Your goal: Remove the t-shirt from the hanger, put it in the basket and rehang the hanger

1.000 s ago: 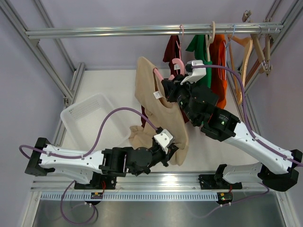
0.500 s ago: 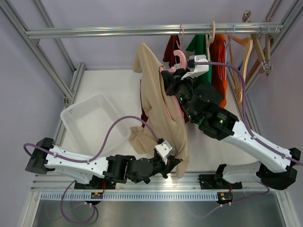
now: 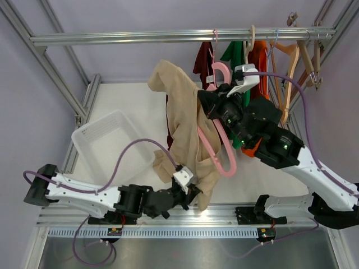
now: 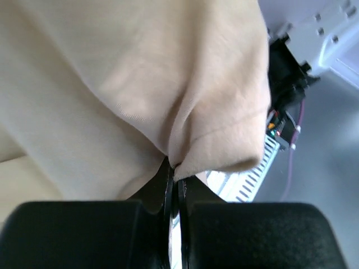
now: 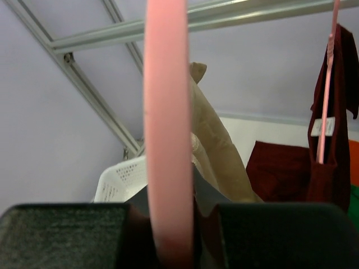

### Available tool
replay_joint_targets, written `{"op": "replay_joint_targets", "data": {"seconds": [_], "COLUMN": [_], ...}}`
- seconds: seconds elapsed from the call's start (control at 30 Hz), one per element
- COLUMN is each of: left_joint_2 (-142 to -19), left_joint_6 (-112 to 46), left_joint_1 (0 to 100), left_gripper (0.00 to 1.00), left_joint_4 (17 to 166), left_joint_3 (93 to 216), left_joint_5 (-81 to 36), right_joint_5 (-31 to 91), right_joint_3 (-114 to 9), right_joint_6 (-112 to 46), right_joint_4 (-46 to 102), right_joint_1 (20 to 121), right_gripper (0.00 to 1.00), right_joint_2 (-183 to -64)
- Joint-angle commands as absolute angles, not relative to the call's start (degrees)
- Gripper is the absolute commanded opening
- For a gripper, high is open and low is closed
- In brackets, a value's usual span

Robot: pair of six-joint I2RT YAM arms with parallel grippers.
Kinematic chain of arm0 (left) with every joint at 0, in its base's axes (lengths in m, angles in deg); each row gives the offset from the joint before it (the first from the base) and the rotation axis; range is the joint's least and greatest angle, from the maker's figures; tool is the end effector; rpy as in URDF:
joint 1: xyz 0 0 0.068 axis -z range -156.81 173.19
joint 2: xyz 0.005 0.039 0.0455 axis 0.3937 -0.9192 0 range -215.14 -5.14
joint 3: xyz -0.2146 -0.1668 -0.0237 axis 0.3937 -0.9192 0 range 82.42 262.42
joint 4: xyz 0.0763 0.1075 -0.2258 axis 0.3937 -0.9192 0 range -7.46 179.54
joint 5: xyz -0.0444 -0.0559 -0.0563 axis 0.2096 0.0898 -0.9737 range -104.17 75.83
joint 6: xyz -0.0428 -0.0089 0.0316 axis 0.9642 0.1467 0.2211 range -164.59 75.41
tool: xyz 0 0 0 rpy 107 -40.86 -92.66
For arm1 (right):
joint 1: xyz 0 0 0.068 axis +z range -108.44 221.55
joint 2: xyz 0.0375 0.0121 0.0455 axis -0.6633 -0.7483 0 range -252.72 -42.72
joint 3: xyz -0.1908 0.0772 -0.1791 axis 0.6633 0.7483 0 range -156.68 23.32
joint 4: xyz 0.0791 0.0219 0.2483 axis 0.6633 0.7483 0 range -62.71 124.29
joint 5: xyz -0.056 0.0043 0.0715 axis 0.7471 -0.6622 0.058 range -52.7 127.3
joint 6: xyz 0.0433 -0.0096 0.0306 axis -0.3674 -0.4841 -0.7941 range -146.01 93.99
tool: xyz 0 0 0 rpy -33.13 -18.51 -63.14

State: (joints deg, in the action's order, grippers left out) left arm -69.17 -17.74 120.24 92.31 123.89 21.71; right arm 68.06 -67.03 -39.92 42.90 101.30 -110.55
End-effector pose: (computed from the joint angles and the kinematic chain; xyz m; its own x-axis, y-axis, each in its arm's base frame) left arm -0.0102 -0.2510 0.2773 -0.3567 0.0975 -0.9291 0.7967 0.5512 -0.2479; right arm 0.1303 0.1874 0.5199 -0.0581 0.3103 -0.9489 -0.4868 0.8210 0.2983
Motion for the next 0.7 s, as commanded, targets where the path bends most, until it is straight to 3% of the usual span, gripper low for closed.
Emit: {"op": "replay_joint_targets", "data": {"seconds": [0.0,0.1,0.23,0.4,0.57,0.67], "left_joint_2": [-58.53,-50.27,-43.92,-43.81,-45.75,-46.36], "left_joint_6": [-17.95,-19.97,-20.77,-26.03,-32.27,-35.61], "left_joint_1": [120.48,118.39,110.30,100.89,91.15,90.25], "left_gripper": [0.00,0.00,0.00,0.00,0.00,0.01], "left_joint_4": [89.82,85.33,83.39,85.85,96.02,101.31], "left_joint_3": [124.34,124.96,125.31,129.51,129.27,128.12], "left_joint_5": [33.62,39.35,37.96,35.50,21.28,16.33], "right_joint_5": [62.71,60.16,57.08,47.42,38.89,38.44], "right_joint_3": [-69.59,-66.60,-61.68,-61.14,-60.88,-61.05], "right_joint_6": [-44.72,-46.65,-48.50,-50.26,-50.97,-50.70], "right_joint_4": [50.82,57.16,59.36,60.86,59.28,60.15], "right_joint_1": [101.50,101.58,101.59,101.58,101.67,101.59], "right_gripper": [0.00,0.00,0.00,0.00,0.00,0.00], "right_joint_2": [-104.78,-100.39,-92.40,-89.92,-87.38,-86.05]}}
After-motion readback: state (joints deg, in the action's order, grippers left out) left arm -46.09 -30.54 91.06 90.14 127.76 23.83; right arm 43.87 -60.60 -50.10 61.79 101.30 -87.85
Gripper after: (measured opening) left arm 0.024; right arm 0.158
